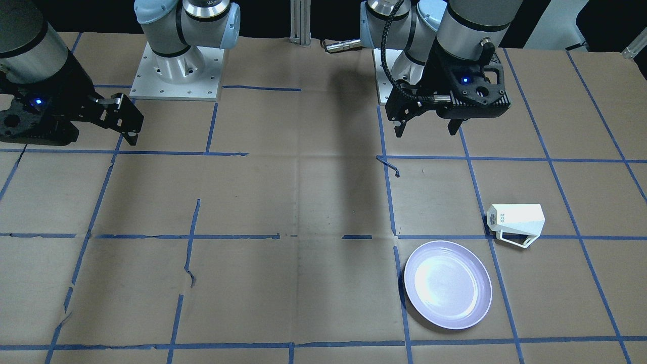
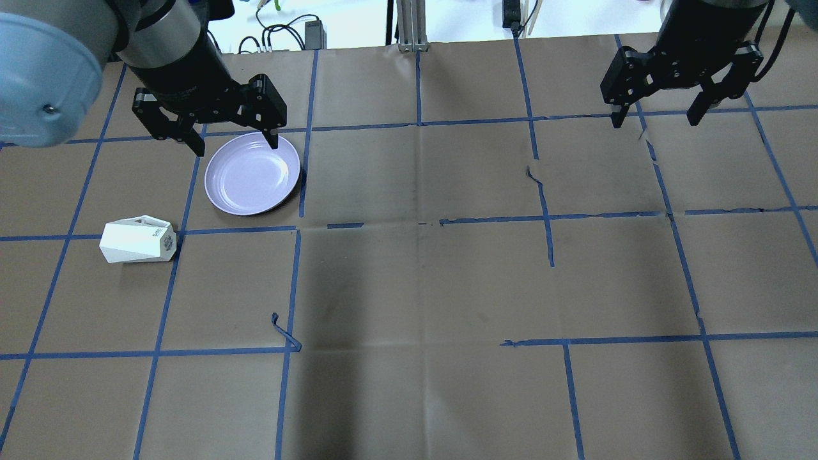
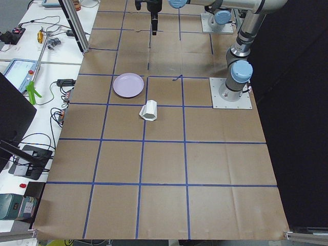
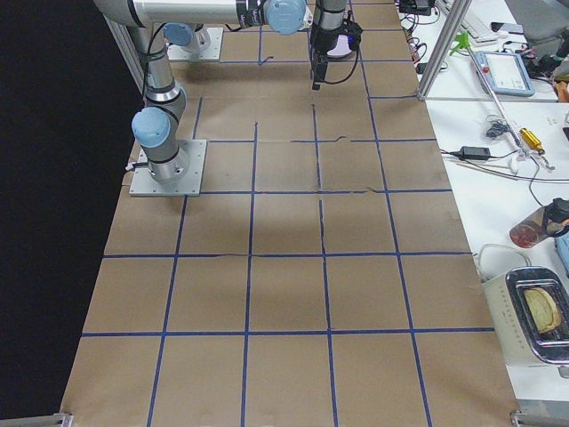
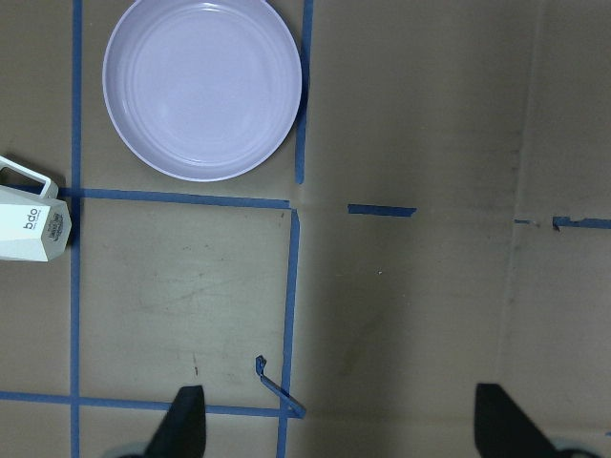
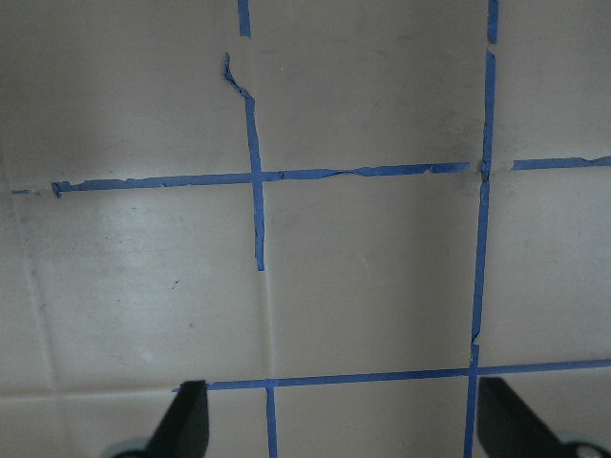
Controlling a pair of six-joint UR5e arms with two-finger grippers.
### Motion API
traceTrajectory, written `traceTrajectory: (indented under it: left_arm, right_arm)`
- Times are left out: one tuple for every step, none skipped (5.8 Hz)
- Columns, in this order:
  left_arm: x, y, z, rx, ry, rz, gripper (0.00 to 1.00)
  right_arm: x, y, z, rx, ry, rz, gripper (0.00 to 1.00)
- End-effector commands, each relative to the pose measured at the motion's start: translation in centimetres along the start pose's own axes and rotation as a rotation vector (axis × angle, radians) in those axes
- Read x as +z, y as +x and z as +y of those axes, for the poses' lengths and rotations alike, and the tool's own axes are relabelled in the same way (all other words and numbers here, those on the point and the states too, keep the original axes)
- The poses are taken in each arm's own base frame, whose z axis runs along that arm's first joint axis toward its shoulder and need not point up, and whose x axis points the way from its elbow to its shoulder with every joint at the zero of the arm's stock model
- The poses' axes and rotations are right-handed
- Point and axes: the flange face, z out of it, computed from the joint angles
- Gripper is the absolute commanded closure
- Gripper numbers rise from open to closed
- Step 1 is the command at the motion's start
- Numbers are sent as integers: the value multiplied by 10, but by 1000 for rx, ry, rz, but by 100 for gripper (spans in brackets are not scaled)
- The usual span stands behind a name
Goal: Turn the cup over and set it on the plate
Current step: 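Move the left gripper toward the white mug lying on its side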
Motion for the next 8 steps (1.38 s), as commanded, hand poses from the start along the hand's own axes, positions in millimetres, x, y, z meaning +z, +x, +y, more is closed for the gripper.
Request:
traceTrajectory:
  left_arm:
    - [-3,-3,-1,-8,6,6,1]
    - [-2,-12,-10,-23,4,2,1]
    - [-1,-63,-29,-68,5,1,1]
    - [1,-136,-44,-82,4,1,1]
    - [8,-204,-49,-31,-3,-10,1]
    - [16,-260,-47,0,-18,-11,1]
    - [21,-324,-40,43,-28,-7,1]
    - [26,-362,-34,116,-9,-20,1]
  right_arm:
    - [0,0,0,0,0,0,0]
    - [0,0,0,0,0,0,0]
    - [0,0,0,0,0,0,0]
    - [0,0,0,0,0,0,0]
    - [0,0,0,0,0,0,0]
    - [0,0,0,0,0,0,0]
    - [0,0,0,0,0,0,0]
    - [0,0,0,0,0,0,0]
